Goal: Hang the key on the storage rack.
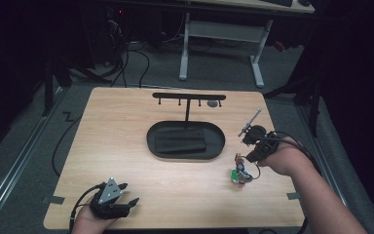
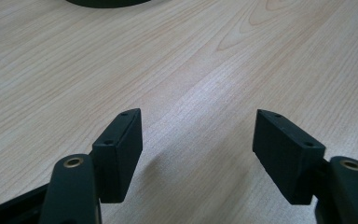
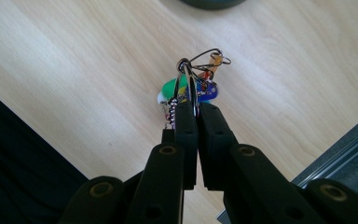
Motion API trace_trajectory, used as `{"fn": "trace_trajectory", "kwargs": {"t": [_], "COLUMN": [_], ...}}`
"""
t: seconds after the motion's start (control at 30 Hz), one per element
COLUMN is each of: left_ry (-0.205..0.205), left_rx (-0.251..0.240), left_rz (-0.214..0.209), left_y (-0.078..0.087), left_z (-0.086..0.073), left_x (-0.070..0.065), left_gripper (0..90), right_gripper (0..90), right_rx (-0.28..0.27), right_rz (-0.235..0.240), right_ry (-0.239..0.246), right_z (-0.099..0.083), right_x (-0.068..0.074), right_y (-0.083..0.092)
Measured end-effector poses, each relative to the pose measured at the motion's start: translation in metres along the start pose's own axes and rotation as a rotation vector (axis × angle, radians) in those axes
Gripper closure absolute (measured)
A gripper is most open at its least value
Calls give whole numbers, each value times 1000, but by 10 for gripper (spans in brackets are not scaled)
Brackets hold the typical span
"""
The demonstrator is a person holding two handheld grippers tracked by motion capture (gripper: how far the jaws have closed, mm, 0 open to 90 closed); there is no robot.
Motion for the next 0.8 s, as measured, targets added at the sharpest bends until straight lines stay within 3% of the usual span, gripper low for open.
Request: {"fn": "trace_trajectory", "kwargs": {"t": [0.27,0.43,0.8], "left_ry": [5,7,12], "left_rx": [-16,-20,-19], "left_rz": [-1,5,2], "left_y": [2,2,2], "left_z": [2,2,1], "left_x": [2,3,5], "left_gripper": [331,331,331], "right_gripper": [873,873,874], "right_rx": [-47,-59,-73], "right_rz": [21,16,30], "right_ry": [-35,-14,-33], "right_z": [22,34,59], "right_x": [-6,-11,-20], "right_y": [19,26,40]}}
Point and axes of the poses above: each handheld gripper's, and its own axes: y roughly backward along the jaws, z roughly out of its top, x roughly to its left, the point moved 10 cm from there along -y, roughly forward along the jaws, and after that the axes turned 3 degrees about -z, right-handed, at the moved point
